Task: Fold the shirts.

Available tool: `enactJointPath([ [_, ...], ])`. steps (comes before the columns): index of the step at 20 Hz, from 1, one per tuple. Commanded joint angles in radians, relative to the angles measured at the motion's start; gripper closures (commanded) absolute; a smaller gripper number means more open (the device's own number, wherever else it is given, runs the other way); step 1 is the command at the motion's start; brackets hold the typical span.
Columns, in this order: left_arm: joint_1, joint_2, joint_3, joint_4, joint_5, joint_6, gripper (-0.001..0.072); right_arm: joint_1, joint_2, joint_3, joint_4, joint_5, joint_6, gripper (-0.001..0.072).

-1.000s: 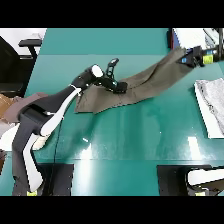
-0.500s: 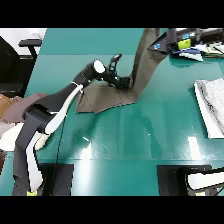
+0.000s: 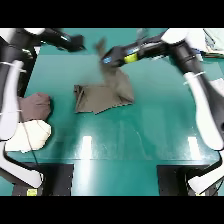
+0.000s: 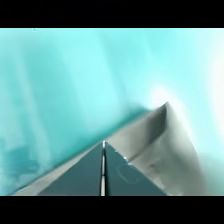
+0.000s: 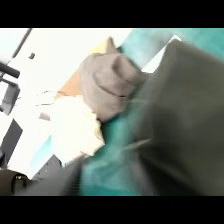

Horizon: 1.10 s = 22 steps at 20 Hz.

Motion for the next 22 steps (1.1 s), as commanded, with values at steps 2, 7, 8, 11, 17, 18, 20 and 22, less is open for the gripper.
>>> enactJointPath([
  [2,0.150,0.127,0.002,0.046,-0.076,0.001,0.0684,0.147,-0.119,0.000,-0.041,-0.137,-0.055,0.0237],
  [7,0.155,0.138,-0.001,0.060,-0.118,0.008,0.0684,-0.008,-0.055,-0.084,-0.356,0.018,0.027,0.0239],
  [8,0.151,0.138,-0.002,0.060,-0.116,0.008,0.0685,-0.063,-0.025,-0.140,-0.389,0.037,0.047,0.0239],
  [11,0.137,0.138,-0.011,0.060,-0.114,0.010,0.0685,-0.240,0.050,-0.327,-0.441,0.048,0.099,0.0237],
  [17,0.047,0.133,-0.019,0.061,-0.088,0.061,0.0685,-0.443,0.018,-0.491,-0.262,0.052,0.107,0.0117],
  [18,0.032,0.133,-0.019,0.061,-0.071,0.061,0.0685,-0.437,-0.008,-0.478,-0.242,0.066,0.104,0.0118],
  [20,0.008,0.133,-0.019,0.061,-0.058,0.061,0.0685,-0.401,-0.060,-0.438,-0.227,0.063,0.104,0.0132],
  [22,-0.002,0.133,-0.019,0.060,-0.061,0.062,0.0685,-0.352,-0.117,-0.377,-0.194,0.065,0.104,0.0160],
])
